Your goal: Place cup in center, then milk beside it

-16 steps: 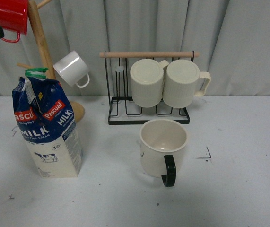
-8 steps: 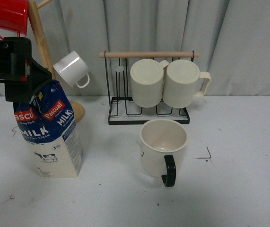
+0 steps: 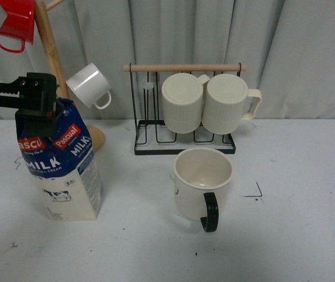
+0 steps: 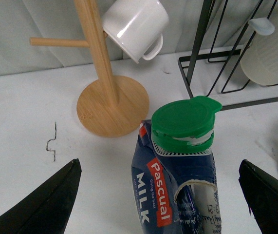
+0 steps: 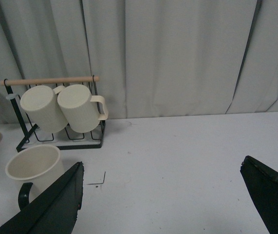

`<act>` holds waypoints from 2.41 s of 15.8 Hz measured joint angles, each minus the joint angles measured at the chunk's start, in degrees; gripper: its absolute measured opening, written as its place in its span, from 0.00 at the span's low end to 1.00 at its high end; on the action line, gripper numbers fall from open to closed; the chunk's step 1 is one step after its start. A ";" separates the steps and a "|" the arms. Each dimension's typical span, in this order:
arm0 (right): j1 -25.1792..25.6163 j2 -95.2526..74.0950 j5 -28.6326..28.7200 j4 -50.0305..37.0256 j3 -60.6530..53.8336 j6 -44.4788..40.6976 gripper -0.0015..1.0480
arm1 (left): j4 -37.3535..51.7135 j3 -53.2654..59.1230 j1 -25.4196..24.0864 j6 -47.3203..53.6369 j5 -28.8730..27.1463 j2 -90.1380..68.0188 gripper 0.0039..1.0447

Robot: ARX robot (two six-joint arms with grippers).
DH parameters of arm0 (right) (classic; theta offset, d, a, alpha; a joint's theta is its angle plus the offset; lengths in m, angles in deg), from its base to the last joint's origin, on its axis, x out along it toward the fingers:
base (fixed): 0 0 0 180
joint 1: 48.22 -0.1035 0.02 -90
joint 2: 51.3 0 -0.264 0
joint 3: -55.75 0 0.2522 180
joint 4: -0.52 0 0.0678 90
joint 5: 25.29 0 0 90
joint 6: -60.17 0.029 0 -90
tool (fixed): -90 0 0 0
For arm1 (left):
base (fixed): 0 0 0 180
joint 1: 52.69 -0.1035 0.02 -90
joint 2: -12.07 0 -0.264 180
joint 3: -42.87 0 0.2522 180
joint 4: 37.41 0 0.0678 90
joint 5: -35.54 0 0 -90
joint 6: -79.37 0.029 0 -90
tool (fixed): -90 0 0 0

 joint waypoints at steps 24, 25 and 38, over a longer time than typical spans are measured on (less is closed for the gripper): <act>0.00 0.00 0.00 0.00 0.00 0.02 0.94 | 1.18 -4.42 18.53 -10.36 -15.56 -5.86 0.03; 0.00 0.00 0.00 0.00 0.02 0.02 0.94 | 1.44 -4.42 18.78 -10.36 -16.48 -6.95 0.03; 0.00 0.00 0.00 0.00 0.02 0.02 0.94 | 3.37 -5.68 23.80 -13.68 -23.28 -9.68 0.03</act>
